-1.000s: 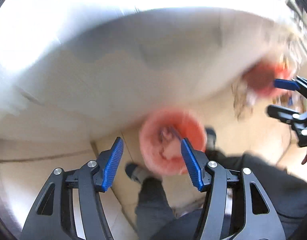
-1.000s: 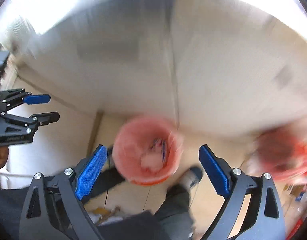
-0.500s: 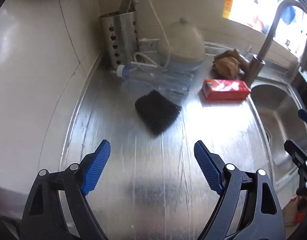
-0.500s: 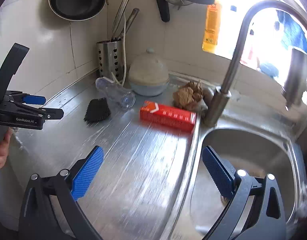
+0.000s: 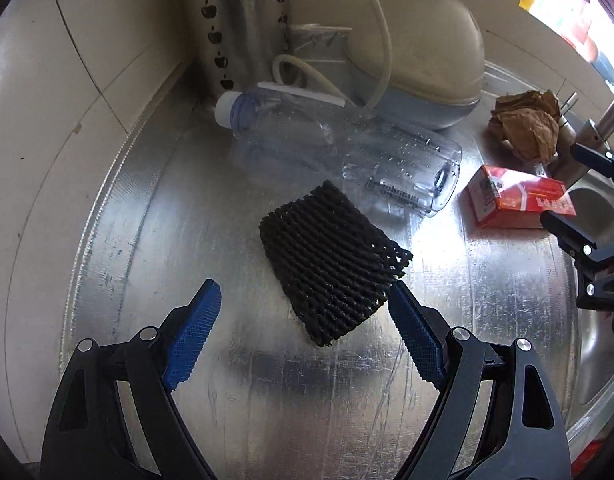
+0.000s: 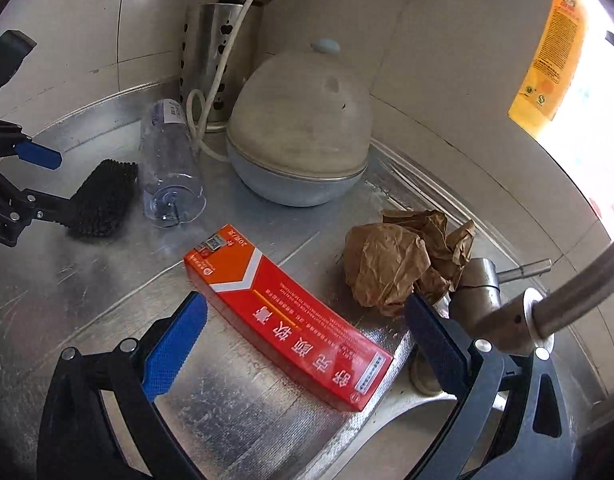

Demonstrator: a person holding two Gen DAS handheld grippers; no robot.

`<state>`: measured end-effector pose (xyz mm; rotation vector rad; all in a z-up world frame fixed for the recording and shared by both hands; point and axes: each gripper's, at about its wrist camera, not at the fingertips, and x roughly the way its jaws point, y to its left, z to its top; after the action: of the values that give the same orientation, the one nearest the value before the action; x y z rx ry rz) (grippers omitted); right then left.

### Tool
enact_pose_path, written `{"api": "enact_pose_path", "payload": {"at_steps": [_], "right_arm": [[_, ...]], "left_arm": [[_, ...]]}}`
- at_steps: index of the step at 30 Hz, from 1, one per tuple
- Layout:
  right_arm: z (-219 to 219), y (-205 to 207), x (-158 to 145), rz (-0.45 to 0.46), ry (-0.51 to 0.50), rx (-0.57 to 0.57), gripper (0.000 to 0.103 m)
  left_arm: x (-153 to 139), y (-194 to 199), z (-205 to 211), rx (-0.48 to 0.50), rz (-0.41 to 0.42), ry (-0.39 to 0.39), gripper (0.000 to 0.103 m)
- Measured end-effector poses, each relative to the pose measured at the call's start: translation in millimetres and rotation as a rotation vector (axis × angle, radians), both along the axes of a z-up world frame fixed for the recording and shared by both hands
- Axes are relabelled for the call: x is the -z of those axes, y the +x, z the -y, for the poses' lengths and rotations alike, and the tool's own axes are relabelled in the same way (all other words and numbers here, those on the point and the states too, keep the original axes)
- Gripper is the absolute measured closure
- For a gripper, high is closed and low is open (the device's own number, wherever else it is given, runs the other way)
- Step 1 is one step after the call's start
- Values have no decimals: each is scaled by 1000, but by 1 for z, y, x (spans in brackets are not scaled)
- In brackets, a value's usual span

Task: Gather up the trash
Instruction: 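Grasp the black foam net with left gripper while right gripper grasps the red box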

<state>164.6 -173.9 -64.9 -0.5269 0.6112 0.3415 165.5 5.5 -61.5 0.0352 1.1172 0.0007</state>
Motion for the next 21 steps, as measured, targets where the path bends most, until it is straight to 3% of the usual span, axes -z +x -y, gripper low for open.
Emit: {"api": "enact_pose_path", "payload": {"at_steps": [8,14,17,19,21], "right_arm": [[-5,37,3,-57,-42,-77,5],[-14,51,9,-214,-108,-192,5],[-24,50,20,-268,-142,-184,5],[-28,47,24,-283,-127,-167,4],[-27,43,22,-313,-46,-163,4]], "left_arm": [[15,10,5,22,-30,0,20],[21,9,6,34,-43,0,20],[21,7,3,28,-43,-5,20],[21,5,-2,26,-46,-2,20],[22,9,-3,23,-46,-1,20]]}}
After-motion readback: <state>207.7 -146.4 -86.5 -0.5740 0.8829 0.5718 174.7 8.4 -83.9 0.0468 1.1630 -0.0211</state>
